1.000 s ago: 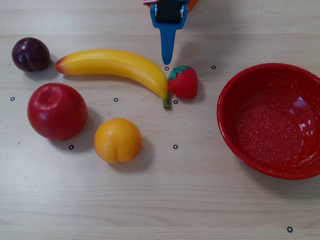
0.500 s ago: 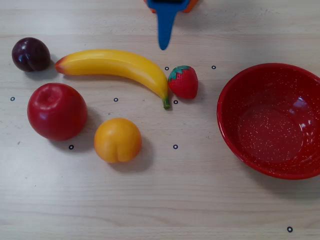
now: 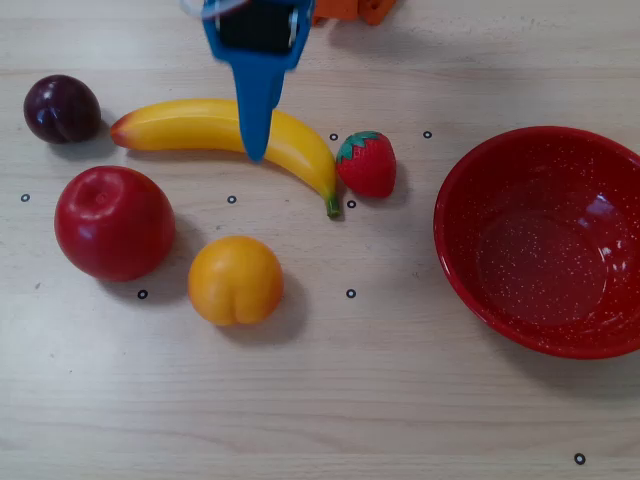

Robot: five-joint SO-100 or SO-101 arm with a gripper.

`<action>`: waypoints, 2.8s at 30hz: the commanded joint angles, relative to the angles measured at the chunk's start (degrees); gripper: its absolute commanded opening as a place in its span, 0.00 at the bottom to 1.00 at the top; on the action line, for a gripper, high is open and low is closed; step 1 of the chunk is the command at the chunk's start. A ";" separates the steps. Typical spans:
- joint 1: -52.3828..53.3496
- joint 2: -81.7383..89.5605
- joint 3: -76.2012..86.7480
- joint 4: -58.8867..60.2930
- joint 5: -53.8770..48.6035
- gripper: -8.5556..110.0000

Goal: Put the peach in the red bowl.

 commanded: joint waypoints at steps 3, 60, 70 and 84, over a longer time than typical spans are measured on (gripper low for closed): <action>-3.69 -3.25 -8.35 3.34 4.22 0.46; -1.85 -42.98 -30.94 -7.47 16.00 0.60; -2.11 -42.71 -29.79 -7.82 16.26 0.60; -2.29 -43.07 -28.48 -11.07 14.77 0.59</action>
